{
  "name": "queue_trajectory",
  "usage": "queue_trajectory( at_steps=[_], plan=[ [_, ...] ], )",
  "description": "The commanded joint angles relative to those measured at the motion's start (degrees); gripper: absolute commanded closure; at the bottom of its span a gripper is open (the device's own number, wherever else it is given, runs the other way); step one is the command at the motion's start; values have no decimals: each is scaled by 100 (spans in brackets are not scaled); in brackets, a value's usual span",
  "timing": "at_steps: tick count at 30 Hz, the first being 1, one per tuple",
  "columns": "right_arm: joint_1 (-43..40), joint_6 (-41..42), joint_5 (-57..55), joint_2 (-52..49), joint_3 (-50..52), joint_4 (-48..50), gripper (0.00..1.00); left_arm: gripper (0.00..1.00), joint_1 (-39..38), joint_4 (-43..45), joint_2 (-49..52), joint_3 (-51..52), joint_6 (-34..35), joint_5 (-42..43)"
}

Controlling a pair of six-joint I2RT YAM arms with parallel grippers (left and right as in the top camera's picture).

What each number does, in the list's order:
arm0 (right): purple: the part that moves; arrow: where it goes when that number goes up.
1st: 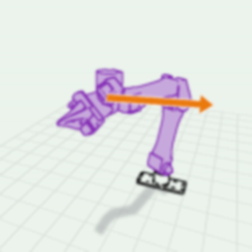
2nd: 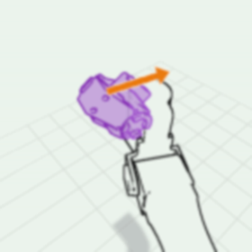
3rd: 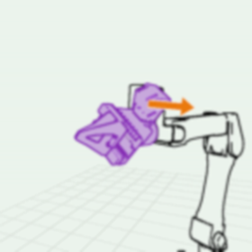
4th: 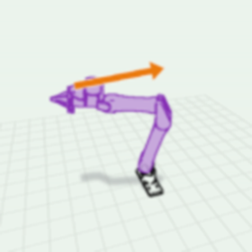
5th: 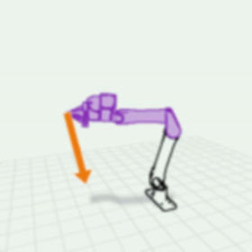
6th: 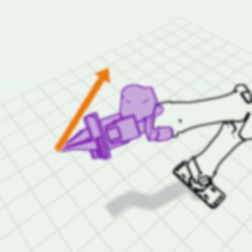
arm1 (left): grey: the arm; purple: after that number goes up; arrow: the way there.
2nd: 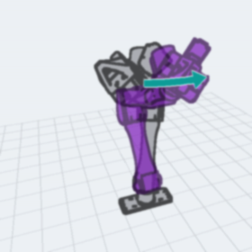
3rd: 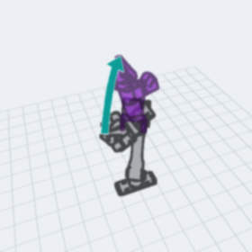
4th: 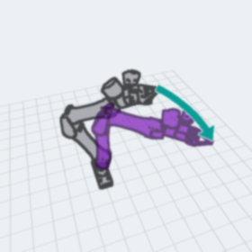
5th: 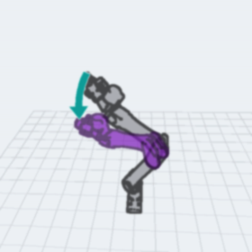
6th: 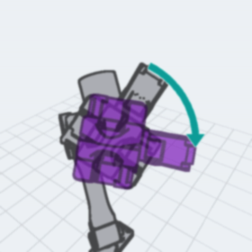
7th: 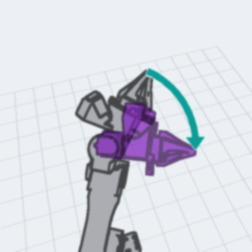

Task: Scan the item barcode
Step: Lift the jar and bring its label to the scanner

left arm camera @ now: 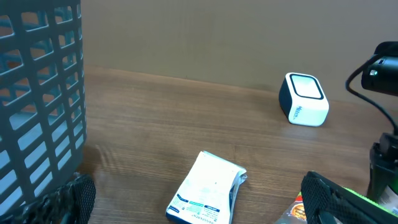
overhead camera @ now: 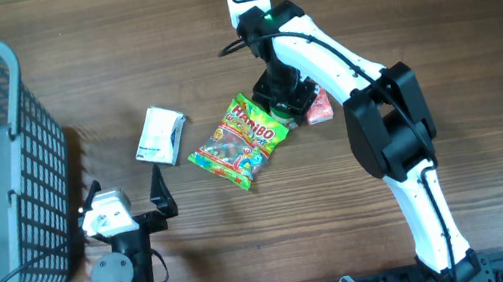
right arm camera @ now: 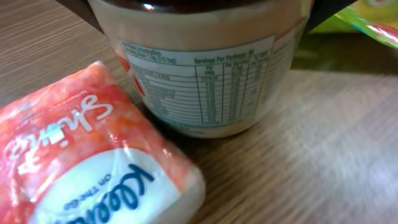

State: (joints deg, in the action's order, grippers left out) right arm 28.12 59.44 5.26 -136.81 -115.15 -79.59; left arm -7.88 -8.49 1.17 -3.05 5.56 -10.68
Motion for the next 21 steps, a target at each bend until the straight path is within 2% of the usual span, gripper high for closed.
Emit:
queue_trajectory(
  at_steps=[1,7,11,13,18,21],
  plan=[
    [-133,-1340,127,107,-299,-354,50,0,-22,35,-2,50,92,-72],
    [-560,-2505,271,890,-813,-1104,50,0,-22,35,-2,50,92,-72],
    [-750,-3316,1665,1281,-813,-1259,49,0,-22,35,-2,50,92,-72],
    [-750,-3904,2846,1320,-813,-1259,49,0,-22,35,-2,50,92,-72],
    [-553,-3974,3895,1318,-695,-1257,49,0,-22,35,-2,50,92,-72],
    [-356,-4035,3958,1318,-695,-1257,48,0,-22,35,-2,50,92,-70]
  ],
)
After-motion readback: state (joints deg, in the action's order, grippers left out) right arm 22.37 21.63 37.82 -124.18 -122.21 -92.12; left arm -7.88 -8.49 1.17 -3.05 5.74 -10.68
